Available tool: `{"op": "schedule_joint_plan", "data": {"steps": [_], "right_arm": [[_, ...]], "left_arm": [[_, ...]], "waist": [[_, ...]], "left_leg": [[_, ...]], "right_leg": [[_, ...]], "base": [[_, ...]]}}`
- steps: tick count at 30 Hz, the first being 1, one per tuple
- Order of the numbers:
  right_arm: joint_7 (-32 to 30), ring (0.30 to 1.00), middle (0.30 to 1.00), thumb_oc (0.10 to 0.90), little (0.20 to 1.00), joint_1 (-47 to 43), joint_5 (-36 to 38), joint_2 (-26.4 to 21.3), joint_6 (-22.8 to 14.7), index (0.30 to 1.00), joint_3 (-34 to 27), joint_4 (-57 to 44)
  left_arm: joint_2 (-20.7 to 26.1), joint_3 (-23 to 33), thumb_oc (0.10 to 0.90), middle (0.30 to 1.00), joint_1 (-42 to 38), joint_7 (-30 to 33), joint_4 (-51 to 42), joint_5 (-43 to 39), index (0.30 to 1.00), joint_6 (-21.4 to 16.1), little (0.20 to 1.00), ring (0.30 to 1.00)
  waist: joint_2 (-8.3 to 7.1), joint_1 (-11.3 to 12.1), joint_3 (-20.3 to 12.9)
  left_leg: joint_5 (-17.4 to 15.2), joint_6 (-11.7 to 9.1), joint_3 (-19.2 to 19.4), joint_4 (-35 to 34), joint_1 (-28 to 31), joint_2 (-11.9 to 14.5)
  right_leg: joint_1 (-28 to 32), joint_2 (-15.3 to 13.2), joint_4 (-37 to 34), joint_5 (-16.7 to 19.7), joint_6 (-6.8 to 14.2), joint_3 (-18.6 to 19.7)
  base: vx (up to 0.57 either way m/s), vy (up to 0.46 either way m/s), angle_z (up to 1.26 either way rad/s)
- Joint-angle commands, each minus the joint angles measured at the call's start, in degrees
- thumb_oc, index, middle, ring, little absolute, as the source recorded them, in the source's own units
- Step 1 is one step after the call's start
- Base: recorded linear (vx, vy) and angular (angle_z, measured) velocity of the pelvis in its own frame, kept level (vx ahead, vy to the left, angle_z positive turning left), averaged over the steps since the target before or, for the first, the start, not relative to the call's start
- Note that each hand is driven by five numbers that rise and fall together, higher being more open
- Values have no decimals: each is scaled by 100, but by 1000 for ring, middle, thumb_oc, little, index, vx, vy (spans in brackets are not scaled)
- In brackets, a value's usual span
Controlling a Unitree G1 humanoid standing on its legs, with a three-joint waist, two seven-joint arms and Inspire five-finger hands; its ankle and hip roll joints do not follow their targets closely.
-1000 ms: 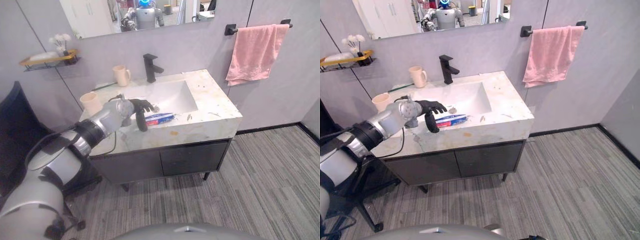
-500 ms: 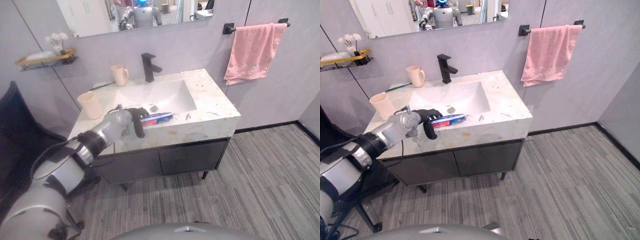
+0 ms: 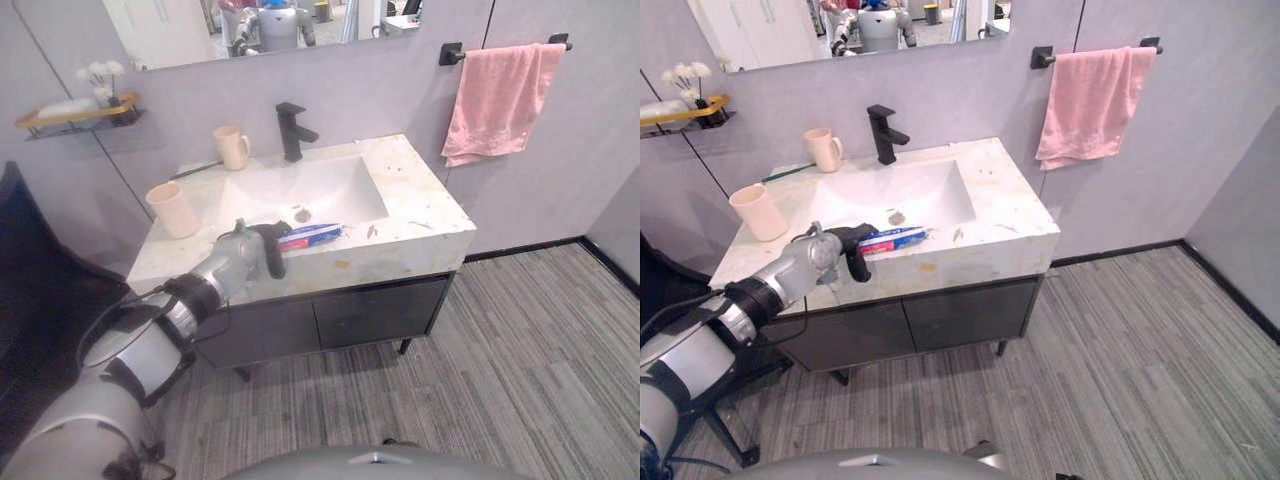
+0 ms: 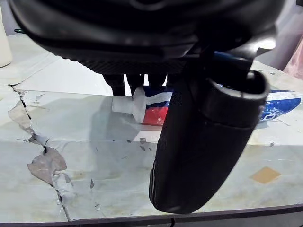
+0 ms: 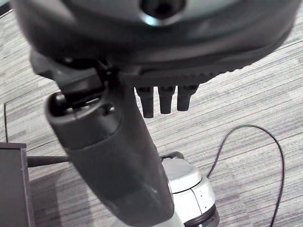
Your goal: Organize the bathroom.
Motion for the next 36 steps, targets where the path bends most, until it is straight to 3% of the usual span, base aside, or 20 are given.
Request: {"op": "schedule_joint_plan", "data": {"steps": [1, 5, 6, 8, 9, 10, 11, 13, 26, 36], "right_arm": [[-66, 900, 900, 800, 900, -277, -285, -188, -186, 900, 141, 135], [-43, 900, 900, 800, 900, -270, -349, -205, -191, 900, 109, 142], [-41, 900, 900, 800, 900, -272, -335, -203, -181, 900, 117, 141], [-31, 900, 900, 800, 900, -276, -341, -203, -176, 900, 123, 148], [-22, 900, 900, 800, 900, -276, -336, -205, -179, 900, 125, 149], [-26, 900, 900, 800, 900, -286, -323, -194, -172, 900, 137, 145], [-37, 900, 900, 800, 900, -297, -320, -177, -164, 900, 149, 147], [-48, 900, 900, 800, 900, -316, -307, -164, -148, 900, 166, 143], [-125, 900, 900, 800, 900, -502, -316, -92, -25, 900, 246, 212], [-146, 900, 900, 800, 900, -601, -320, -61, 46, 900, 265, 273]], "left_arm": [[228, 638, 400, 300, -525, 283, 216, 264, 300, -109, 300, 300], [275, 616, 400, 300, -577, 251, 133, 299, 300, -94, 300, 300], [305, 602, 491, 436, -623, 236, 51, 273, 436, -31, 436, 436], [342, 592, 458, 387, -677, 218, -7, 243, 387, 0, 387, 387], [364, 586, 474, 411, -706, 212, -30, 232, 411, 13, 411, 411], [398, 573, 516, 474, -768, 185, -80, 222, 474, 37, 474, 474], [428, 562, 725, 787, -819, 160, -100, 187, 787, 41, 787, 787], [478, 536, 800, 900, -888, 87, -150, 139, 900, 68, 900, 900], [738, 312, 800, 900, -1502, -401, -654, -89, 900, 361, 900, 900], [919, 241, 800, 900, -1906, -297, -742, -535, 900, 487, 900, 900]], "waist": [[-48, -73, 345], [-53, -76, 336], [-52, -69, 336], [-48, -61, 331], [-46, -58, 327], [-43, -49, 323], [-42, -43, 315], [-38, -31, 303], [-13, 53, 230], [6, 106, 178]], "left_leg": [[-568, 387, -98, 118, 276, -269], [-567, 380, -95, 134, 279, -271], [-570, 380, -97, 145, 285, -268], [-572, 377, -106, 155, 286, -268], [-573, 376, -110, 162, 283, -268], [-577, 378, -124, 161, 291, -274], [-575, 381, -134, 160, 297, -280], [-575, 384, -148, 156, 303, -289], [-590, 392, -205, 149, 333, -319], [-592, 394, -221, 149, 348, -333]], "right_leg": [[87, 252, 380, -652, 24, 150], [94, 253, 384, -647, 22, 158], [102, 252, 390, -646, 21, 152], [104, 251, 403, -649, 20, 151], [105, 249, 407, -651, 19, 152], [116, 248, 410, -654, 19, 146], [123, 247, 414, -652, 19, 148], [127, 249, 420, -650, 20, 150], [184, 225, 402, -644, 53, 119], [205, 219, 388, -629, 66, 107]], "base": [[0, 0, 0], [0, 0, 0], [0, 0, 0], [0, 0, 0], [0, 0, 0], [0, 0, 0], [0, 0, 0], [0, 0, 0], [-2, 1, 0], [-13, 4, 0]]}}
